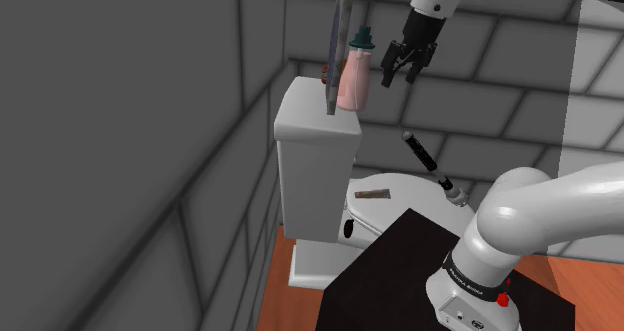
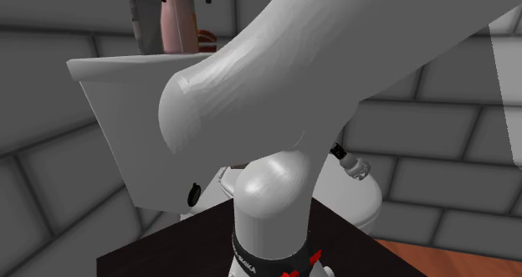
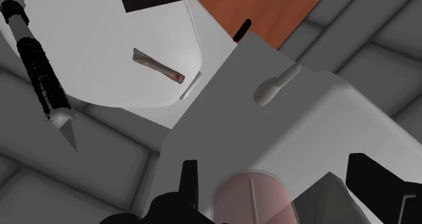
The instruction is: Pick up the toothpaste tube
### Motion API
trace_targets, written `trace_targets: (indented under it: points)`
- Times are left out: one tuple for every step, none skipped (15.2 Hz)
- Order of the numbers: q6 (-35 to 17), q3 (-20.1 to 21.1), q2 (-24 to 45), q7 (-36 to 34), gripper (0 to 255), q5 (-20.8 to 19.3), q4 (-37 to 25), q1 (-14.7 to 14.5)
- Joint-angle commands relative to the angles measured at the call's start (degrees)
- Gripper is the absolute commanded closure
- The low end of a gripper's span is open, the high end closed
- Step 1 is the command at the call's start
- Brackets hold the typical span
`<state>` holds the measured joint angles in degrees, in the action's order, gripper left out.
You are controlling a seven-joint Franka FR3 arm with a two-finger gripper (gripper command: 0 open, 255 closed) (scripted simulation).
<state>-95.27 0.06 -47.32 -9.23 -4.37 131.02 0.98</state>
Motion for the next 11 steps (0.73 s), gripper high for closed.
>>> trace_targets:
  points:
    - [0.0,0.0,0.0,0.0,0,0.0,0.0,0.0]
    - [-1.2,-1.0,-0.1,1.9,0,-0.4,1.7,-0.3]
    - [-2.5,-2.1,-0.2,3.7,0,-0.8,3.4,-0.6]
    - [-3.7,-3.2,-0.2,5.6,0,-1.3,5.0,-0.9]
    - [-4.9,-4.3,-0.1,7.4,0,-1.7,6.5,-1.2]
    - [-6.2,-5.4,0.1,9.3,0,-2.2,7.9,-1.4]
    - [-7.5,-6.5,0.4,11.2,0,-2.7,9.3,-1.6]
    - [-8.8,-7.6,0.7,13.1,0,-3.3,10.6,-1.8]
    - [-10.1,-8.8,1.2,15.0,0,-3.8,11.8,-2.0]
    - [-11.5,-9.9,1.8,16.8,0,-4.4,13.0,-2.2]
    - [-12.8,-11.1,2.4,18.7,0,-4.9,14.1,-2.3]
